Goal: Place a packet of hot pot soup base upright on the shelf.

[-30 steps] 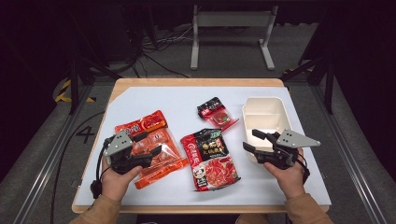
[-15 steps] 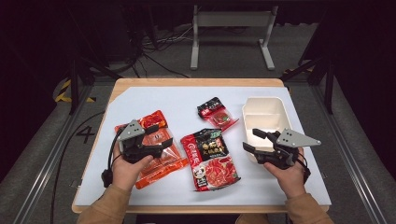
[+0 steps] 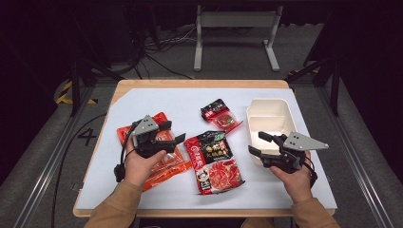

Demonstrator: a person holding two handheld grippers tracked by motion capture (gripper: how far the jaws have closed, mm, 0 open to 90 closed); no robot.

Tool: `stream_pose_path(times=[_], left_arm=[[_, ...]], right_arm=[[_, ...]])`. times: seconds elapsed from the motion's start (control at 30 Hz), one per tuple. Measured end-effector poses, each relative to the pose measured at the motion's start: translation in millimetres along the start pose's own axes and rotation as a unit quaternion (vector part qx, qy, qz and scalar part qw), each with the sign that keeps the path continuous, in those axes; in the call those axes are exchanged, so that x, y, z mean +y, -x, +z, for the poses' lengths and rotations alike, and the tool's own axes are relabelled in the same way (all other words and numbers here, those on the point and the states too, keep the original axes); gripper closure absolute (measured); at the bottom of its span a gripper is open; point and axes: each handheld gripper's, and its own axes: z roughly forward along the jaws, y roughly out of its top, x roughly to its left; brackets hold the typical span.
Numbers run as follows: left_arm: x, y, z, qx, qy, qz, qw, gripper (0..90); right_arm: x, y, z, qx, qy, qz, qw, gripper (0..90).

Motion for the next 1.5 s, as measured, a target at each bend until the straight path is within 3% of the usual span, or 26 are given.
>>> stream_pose_path(times=[0.17,0.3,0.47,0.53,0.63,0.93,1.07,1.33,1.47,1.5], left_arm=[[0.7,0.5,16.3,-0.017,-0.012,-0.022,0.9995,29.8],[-3.7,-1.0,29.6,-0.027,-0.023,-0.025,0.9991,28.0],[-13.9,-7.8,47.3,-0.034,-0.062,-0.04,0.9967,26.1],[-19.3,-11.7,54.8,-0.029,-0.089,-0.038,0.9949,26.1],[-21.5,-14.0,57.8,-0.027,-0.108,-0.031,0.9933,26.0],[-27.3,-15.6,68.0,-0.028,-0.147,-0.043,0.9878,28.4],[-28.0,-15.5,71.2,-0.026,-0.171,-0.042,0.984,32.7],[-28.4,-15.7,74.7,-0.036,-0.184,-0.044,0.9813,36.5],[-29.6,-14.8,77.2,-0.036,-0.203,-0.05,0.9772,39.6],[-29.6,-14.8,77.2,-0.036,-0.203,-0.05,0.9772,41.6]], right_arm=[[0.0,-3.0,-2.2,-0.001,-0.001,-0.005,1.0,38.3],[0.0,-4.2,-4.0,-0.002,0.0,-0.008,1.0,39.1],[-0.9,-4.6,-8.5,-0.003,-0.001,-0.01,0.9999,39.5],[-1.6,-5.3,-10.8,-0.005,-0.001,-0.008,1.0,39.4],[-2.1,-6.2,-12.2,-0.007,-0.002,-0.008,0.9999,39.4],[-5.7,-7.3,-17.1,-0.019,-0.013,-0.006,0.9997,39.4],[-6.8,-7.3,-17.6,-0.019,-0.014,-0.003,0.9997,39.4],[-8.2,-8.1,-13.7,-0.019,-0.021,-0.003,0.9996,39.0],[-8.1,-8.6,-12.4,-0.017,-0.022,-0.003,0.9996,38.8],[-8.1,-8.6,-12.4,-0.017,-0.022,-0.003,0.9996,38.8]])
